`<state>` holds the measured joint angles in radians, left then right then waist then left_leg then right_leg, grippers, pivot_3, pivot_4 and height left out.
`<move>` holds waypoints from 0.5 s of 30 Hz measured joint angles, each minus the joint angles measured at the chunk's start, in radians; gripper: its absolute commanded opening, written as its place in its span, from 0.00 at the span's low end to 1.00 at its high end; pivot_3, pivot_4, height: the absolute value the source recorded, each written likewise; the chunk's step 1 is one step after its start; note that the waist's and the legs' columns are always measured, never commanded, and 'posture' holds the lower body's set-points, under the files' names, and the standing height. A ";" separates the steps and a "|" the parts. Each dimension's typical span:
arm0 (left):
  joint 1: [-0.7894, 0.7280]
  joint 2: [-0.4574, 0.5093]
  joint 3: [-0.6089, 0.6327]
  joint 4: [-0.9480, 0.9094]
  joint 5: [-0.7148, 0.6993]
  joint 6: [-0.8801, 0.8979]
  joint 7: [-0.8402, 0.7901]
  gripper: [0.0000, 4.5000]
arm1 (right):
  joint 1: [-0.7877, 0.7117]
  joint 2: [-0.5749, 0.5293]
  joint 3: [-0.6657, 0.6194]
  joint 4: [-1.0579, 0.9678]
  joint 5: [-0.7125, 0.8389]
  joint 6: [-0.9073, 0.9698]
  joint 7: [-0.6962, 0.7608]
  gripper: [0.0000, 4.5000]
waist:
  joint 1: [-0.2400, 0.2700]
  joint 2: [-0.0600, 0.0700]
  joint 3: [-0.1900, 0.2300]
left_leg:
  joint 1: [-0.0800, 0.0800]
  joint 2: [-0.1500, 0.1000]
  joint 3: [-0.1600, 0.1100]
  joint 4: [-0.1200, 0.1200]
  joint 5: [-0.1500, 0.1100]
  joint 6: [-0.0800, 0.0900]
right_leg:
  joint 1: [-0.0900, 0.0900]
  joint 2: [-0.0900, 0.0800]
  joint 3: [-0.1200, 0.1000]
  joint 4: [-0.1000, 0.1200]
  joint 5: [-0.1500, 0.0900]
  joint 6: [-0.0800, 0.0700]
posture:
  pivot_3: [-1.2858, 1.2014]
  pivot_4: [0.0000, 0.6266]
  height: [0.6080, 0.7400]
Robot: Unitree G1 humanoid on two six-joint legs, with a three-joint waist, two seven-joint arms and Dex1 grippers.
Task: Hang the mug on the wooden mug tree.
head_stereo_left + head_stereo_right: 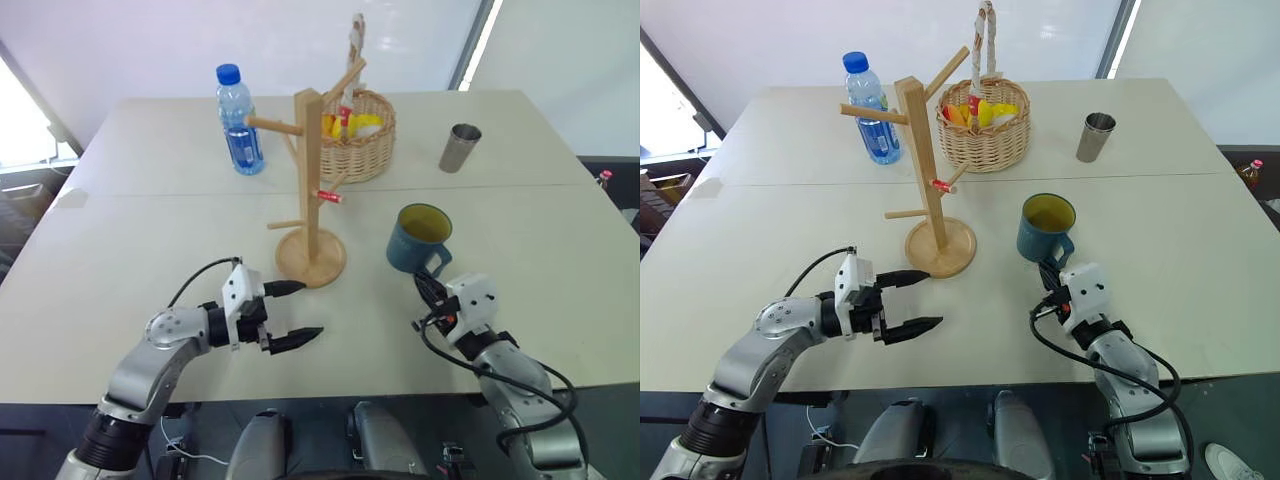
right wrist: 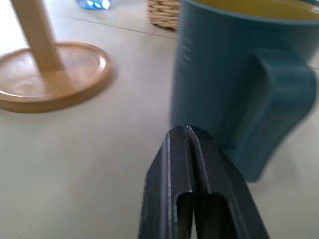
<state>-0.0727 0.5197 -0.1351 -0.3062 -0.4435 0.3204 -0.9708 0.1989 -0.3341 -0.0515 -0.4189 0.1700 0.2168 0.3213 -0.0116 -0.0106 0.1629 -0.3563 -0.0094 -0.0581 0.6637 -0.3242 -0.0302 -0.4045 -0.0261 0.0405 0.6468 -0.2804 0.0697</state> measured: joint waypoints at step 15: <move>0.015 -0.015 -0.044 -0.048 0.001 0.003 0.037 1.00 | -0.060 0.002 -0.123 0.082 -0.020 -0.017 -0.085 0.01 | -0.002 0.000 0.000 | 0.001 0.000 0.000 0.000 0.000 0.000 | 0.000 0.000 0.000 0.000 0.000 0.000 | 0.52 0.24 1.00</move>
<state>-0.0574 0.5046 -0.1796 -0.3540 -0.4430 0.3230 -0.9343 0.1388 -0.3326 -0.1748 -0.3369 0.1505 0.2000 0.2366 -0.0132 -0.0106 0.1629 -0.3555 -0.0094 -0.0581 0.6637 -0.3242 -0.0301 -0.4040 -0.0256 0.0405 0.6472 -0.2803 0.0697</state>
